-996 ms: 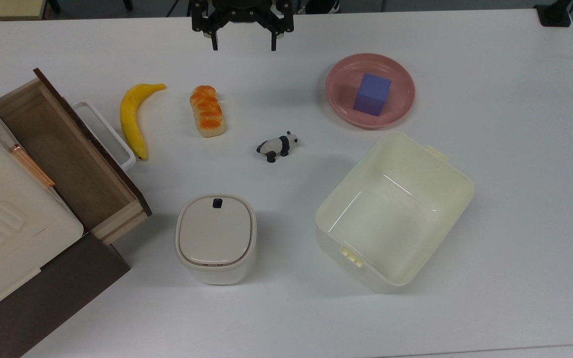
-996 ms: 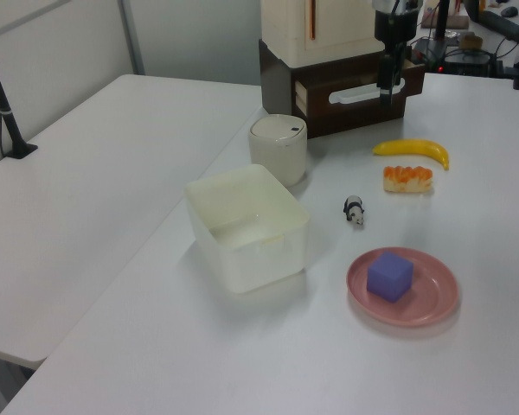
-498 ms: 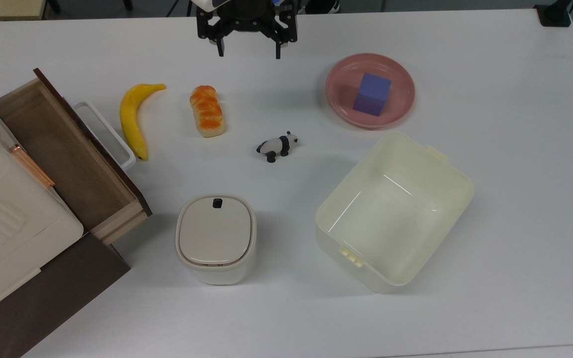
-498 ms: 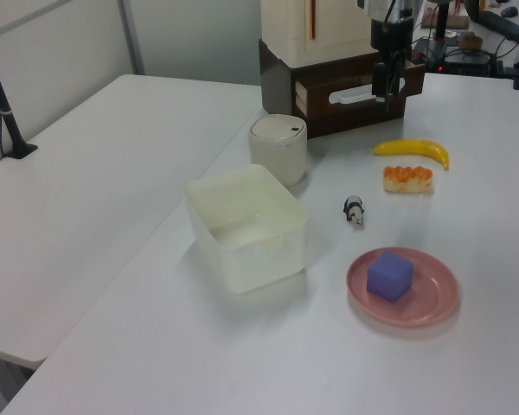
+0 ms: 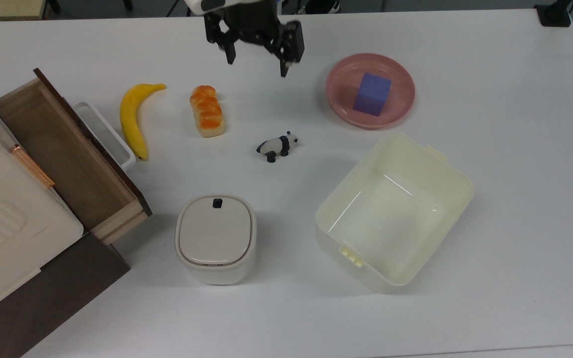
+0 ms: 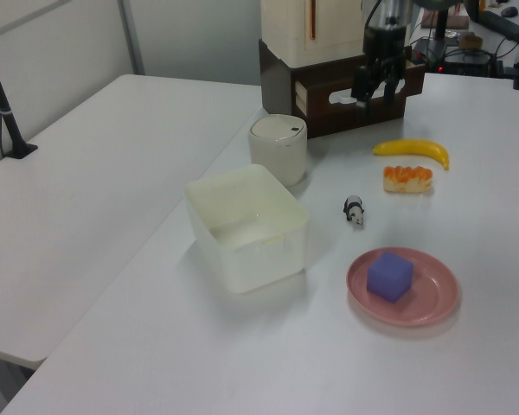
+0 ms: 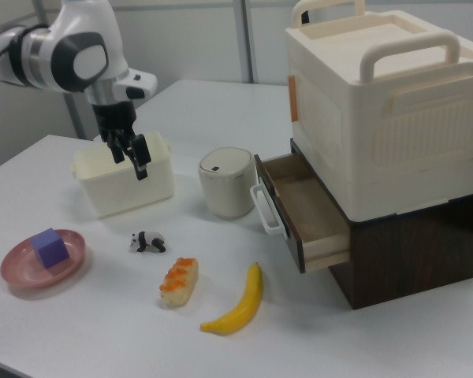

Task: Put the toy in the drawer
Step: 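Lower the open gripper over the black-and-white panda toy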

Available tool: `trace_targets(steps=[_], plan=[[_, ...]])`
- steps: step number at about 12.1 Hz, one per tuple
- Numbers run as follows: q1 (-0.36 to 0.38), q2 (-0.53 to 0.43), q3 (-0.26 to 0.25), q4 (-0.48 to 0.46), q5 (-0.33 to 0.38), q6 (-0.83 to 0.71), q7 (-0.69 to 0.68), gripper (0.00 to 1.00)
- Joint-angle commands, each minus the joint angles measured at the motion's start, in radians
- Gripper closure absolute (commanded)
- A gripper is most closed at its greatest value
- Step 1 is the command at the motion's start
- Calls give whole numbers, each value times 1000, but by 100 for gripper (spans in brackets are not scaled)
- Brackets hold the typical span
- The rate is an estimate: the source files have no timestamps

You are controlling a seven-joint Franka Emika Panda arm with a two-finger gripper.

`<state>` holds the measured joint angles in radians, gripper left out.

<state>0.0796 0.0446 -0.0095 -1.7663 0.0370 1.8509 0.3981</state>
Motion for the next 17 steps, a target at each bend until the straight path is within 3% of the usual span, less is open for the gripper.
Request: trace_targets(steps=[1, 7, 12, 14, 17], plan=[[14, 32, -3, -71, 23, 97, 140, 0], [34, 162, -1, -159, 23, 338, 352, 0], [31, 230, 0, -159, 23, 373, 386, 0], [32, 244, 0, -159, 21, 375, 384, 9], [31, 267, 17, -160, 17, 389, 384, 14]])
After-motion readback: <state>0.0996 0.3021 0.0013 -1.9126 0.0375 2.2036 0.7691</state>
